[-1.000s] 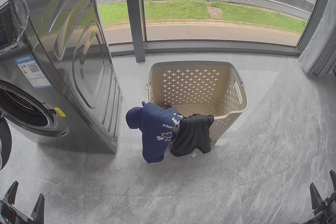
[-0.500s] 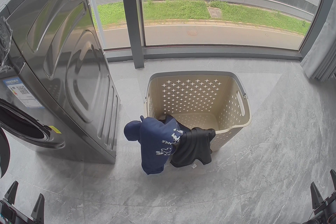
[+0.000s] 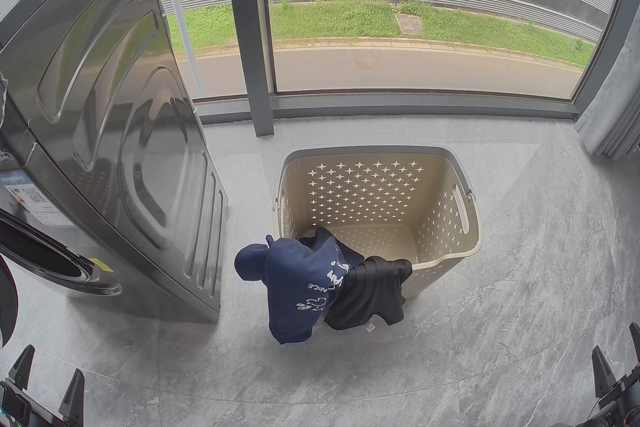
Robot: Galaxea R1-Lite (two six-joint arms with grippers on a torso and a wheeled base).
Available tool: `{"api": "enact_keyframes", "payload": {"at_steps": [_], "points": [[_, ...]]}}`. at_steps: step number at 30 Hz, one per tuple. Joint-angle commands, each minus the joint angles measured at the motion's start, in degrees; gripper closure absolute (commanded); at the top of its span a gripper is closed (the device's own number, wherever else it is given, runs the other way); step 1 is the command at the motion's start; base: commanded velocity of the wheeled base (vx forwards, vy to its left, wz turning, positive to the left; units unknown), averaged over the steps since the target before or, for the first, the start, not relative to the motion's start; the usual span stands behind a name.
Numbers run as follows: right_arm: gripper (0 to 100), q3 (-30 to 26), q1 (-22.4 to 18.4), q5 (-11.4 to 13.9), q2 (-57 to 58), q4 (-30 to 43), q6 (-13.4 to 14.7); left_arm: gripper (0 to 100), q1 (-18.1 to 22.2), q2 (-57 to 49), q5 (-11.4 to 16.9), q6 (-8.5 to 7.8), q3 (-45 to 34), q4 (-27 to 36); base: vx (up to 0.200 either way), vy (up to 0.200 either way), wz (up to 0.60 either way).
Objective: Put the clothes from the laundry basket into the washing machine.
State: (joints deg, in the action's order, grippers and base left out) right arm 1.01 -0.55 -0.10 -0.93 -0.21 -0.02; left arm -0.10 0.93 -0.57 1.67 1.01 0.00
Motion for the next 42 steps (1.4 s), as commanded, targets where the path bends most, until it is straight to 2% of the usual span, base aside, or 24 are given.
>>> {"api": "enact_keyframes", "payload": {"at_steps": [1,7,9,12,14,15,17,19,20,22,23,25,26,27,28,30,31,33,36,38,42], "points": [[0,-1.0,0.0,0.2,0.1,0.0,-0.3,0,0.0,-0.4,0.0,0.09,-0.9,0.0,0.000,-0.200,0.00],[0,-0.9,-0.1,0.0,0.1,-0.4,-0.3,0,0.0,-0.4,0.0,0.09,-0.9,0.0,0.000,-0.167,0.00],[0,4.2,-0.2,-0.2,0.7,-3.4,-0.9,0,0.0,-0.4,0.0,0.18,-0.9,0.1,0.000,0.000,0.00],[0,14.9,-0.7,0.6,-3.4,-2.1,-1.2,0,0.0,-0.4,0.0,-0.18,-0.9,0.0,0.000,0.000,0.00],[0,15.2,-0.7,0.6,-3.7,-1.9,-1.2,0,0.0,-0.4,0.0,-0.18,-0.9,0.1,0.000,0.000,0.00],[0,18.3,-0.2,3.8,-11.7,1.5,-1.8,0,0.0,-0.4,0.0,-0.09,-0.9,0.0,0.000,0.000,0.00],[0,17.8,0.5,7.1,-18.0,2.1,-1.4,0,0.0,-0.4,0.0,-0.18,-0.9,0.0,0.000,0.000,0.00],[0,16.2,1.2,11.8,-27.0,1.0,-0.9,0,0.0,-0.4,0.0,-0.18,-0.9,0.0,0.000,0.000,0.00],[0,16.1,1.2,12.1,-27.7,0.8,-0.8,0,0.0,-0.4,0.0,-0.18,-0.9,0.0,0.000,0.000,0.00],[0,15.2,1.9,15.3,-40.0,-3.9,-0.9,0,0.0,-0.4,0.0,0.00,-0.9,0.0,0.000,0.000,0.00],[0,15.0,2.7,15.4,-43.6,-6.2,-0.8,0,0.0,-0.4,0.0,0.00,-0.9,0.0,0.000,0.000,0.00],[0,14.4,4.5,15.4,-48.6,-10.0,-0.5,0,0.0,-0.4,0.0,0.00,-0.9,0.0,0.000,0.000,0.00],[0,13.7,7.5,15.0,-54.4,-15.5,0.0,0,0.0,-0.4,0.0,0.00,-0.9,0.0,0.000,0.000,0.00],[0,13.6,7.8,15.0,-54.7,-16.0,0.0,0,0.0,-0.4,0.0,-0.09,-0.9,0.0,0.000,0.000,0.00],[0,12.8,10.0,13.9,-59.6,-21.2,1.5,0,0.0,-0.4,0.0,-0.09,-0.9,0.0,0.000,0.000,0.00],[0,12.7,11.0,13.1,-61.6,-22.9,2.5,0,0.0,-0.4,0.0,-0.09,-0.9,0.0,0.000,0.000,0.00],[0,13.0,13.9,10.7,-64.9,-25.4,4.6,0,0.0,-0.4,0.0,0.00,-0.9,0.0,0.000,0.000,0.00],[0,13.6,17.4,7.2,-68.0,-27.2,8.2,0,0.0,-0.4,0.0,0.00,-0.9,0.0,0.000,0.000,0.00],[0,14.3,21.2,4.0,-70.7,-28.5,11.8,0,0.0,-0.4,0.0,-0.09,-0.9,0.0,0.000,0.000,0.00],[0,14.7,22.4,2.4,-72.7,-28.6,12.7,0,0.0,-0.5,0.0,0.00,-0.9,0.0,0.000,0.000,0.00],[0,15.8,23.4,1.4,-76.4,-29.3,12.9,0,0.0,-0.4,0.0,-0.09,-0.9,0.0,0.000,0.000,0.00]]}}
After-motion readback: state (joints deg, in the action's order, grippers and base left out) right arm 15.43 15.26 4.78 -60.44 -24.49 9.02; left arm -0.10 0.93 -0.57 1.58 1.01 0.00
